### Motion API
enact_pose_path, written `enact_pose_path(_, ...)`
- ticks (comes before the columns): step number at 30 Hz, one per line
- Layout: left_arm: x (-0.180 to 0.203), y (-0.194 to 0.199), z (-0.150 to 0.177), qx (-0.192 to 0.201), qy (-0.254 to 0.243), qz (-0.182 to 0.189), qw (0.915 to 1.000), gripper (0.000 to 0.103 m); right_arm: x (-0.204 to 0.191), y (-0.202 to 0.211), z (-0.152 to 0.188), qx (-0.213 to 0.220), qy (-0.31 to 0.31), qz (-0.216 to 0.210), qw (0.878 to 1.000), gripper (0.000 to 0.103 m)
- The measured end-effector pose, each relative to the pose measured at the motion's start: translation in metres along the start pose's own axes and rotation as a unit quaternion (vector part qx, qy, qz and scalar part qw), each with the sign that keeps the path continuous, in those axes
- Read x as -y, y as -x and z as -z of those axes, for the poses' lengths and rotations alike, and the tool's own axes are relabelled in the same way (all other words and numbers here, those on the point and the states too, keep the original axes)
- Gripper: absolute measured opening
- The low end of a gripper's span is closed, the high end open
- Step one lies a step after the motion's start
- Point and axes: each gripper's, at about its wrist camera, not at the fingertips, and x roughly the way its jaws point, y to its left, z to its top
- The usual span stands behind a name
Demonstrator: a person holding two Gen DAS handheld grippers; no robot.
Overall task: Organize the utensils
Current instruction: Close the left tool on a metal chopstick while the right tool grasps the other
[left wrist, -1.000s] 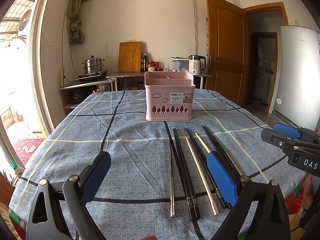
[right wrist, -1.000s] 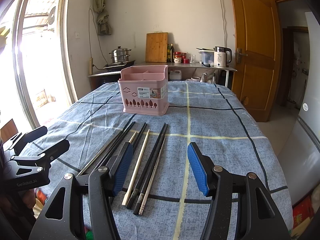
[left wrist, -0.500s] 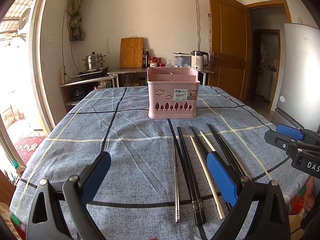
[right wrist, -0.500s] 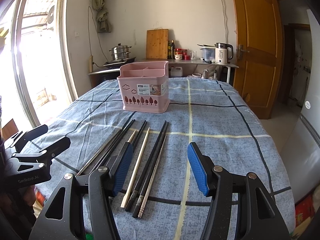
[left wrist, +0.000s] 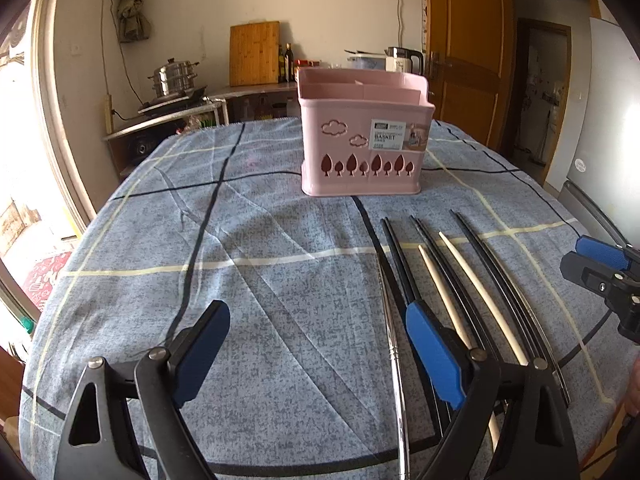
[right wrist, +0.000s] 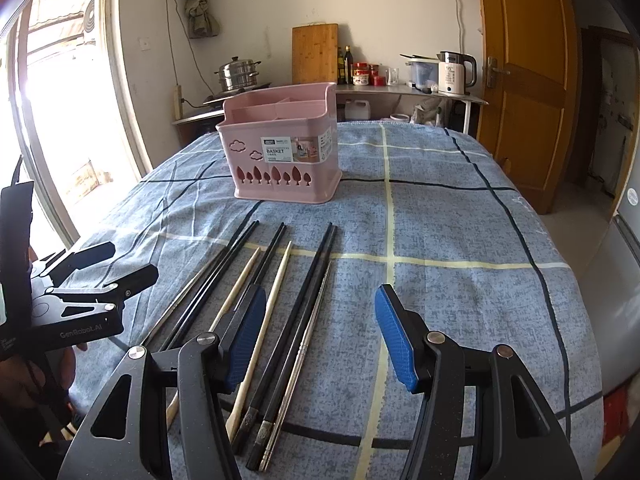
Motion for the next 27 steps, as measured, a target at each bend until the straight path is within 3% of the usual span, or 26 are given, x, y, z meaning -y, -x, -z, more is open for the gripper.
enact_pose_path(9, 0.003, -0.036, -0.007, -0.065, -0.002, 0.027, 0.9975, 0.079, 0.008, -0.046, -0.006, -0.062, -0.015, 0.000, 0.998, 0.028)
enact_pose_path(19, 0.006, -0.046, -0.010, -0.084, -0.003, 0.032, 0.9959, 0.076, 0.010, -0.069, -0.008, -0.096, -0.016, -0.003, 0.995, 0.024)
enact_pose_path(27, 0.008, -0.048, -0.012, -0.086, -0.011, 0.019, 0.9961, 0.073, 0.010, -0.071, -0.009, -0.099, -0.016, -0.001, 0.995, 0.021)
